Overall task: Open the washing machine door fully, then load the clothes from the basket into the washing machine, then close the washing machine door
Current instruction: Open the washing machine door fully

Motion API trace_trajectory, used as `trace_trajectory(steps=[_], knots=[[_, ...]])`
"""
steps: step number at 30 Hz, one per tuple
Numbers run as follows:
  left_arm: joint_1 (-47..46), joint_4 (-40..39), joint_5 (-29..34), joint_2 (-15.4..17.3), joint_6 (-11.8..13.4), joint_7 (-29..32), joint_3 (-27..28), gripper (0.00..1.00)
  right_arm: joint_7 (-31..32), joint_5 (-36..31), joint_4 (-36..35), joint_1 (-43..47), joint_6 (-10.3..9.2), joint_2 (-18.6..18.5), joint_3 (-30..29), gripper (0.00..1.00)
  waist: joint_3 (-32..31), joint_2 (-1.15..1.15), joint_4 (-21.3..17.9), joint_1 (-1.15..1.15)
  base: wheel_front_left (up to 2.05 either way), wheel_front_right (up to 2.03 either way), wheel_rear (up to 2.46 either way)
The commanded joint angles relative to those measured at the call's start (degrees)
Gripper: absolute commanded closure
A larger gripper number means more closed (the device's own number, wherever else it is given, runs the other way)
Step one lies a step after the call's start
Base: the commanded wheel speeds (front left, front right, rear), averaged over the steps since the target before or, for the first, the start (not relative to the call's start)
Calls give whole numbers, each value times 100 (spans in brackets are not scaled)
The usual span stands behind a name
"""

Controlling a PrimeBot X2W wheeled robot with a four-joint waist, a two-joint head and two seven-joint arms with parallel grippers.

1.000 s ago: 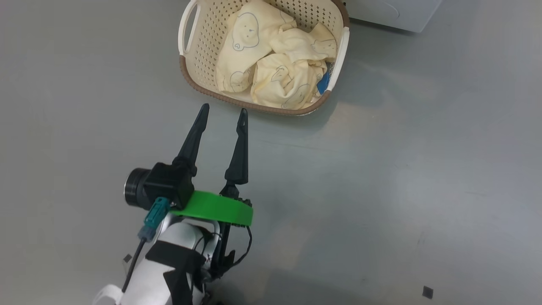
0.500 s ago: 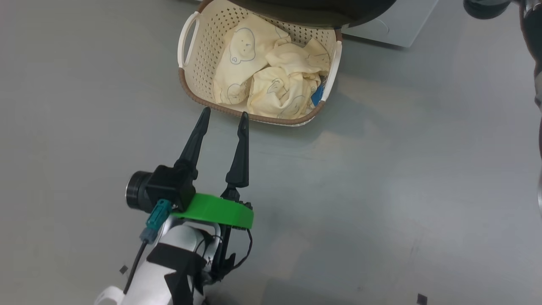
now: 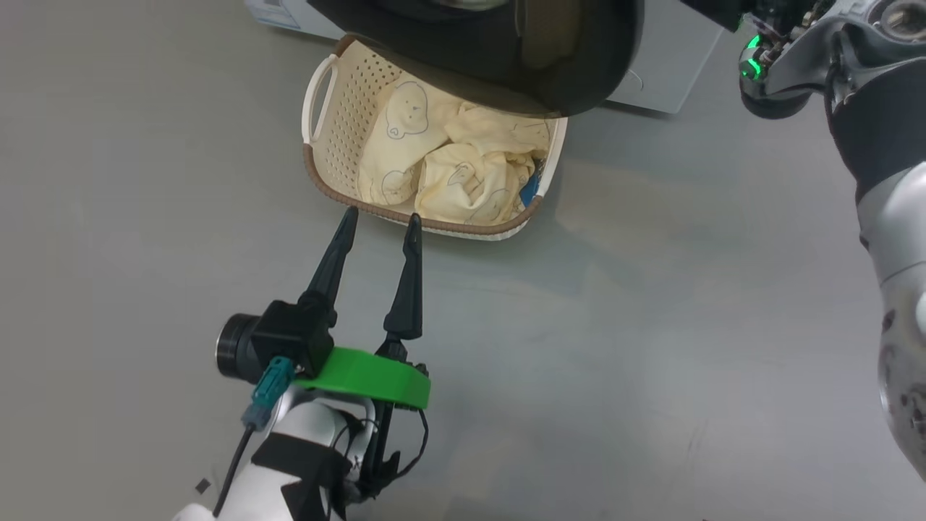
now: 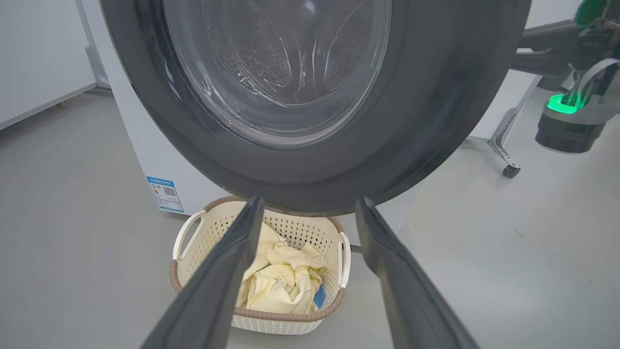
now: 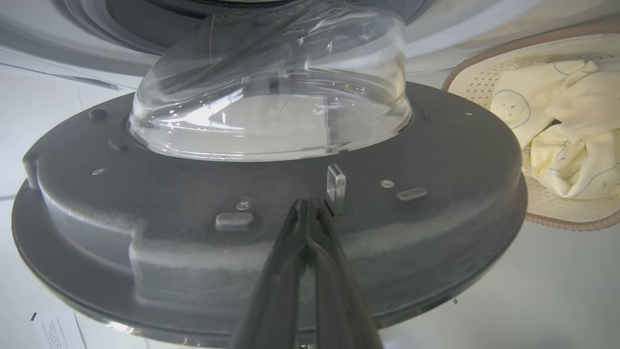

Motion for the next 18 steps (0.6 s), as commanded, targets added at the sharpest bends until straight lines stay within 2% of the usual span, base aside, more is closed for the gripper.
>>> trace_trajectory(steps=[1,18], knots=[[45,-141,71,95,-8,-38,197,0,93,168,-283,92,-16,212,144,100,-64,0,-2,0,0,0,0],[242,-79,125,95,-19,-38,197,0,-45,1452,-675,667,-16,215,1335,100,-407,0,52,0,0,0,0]])
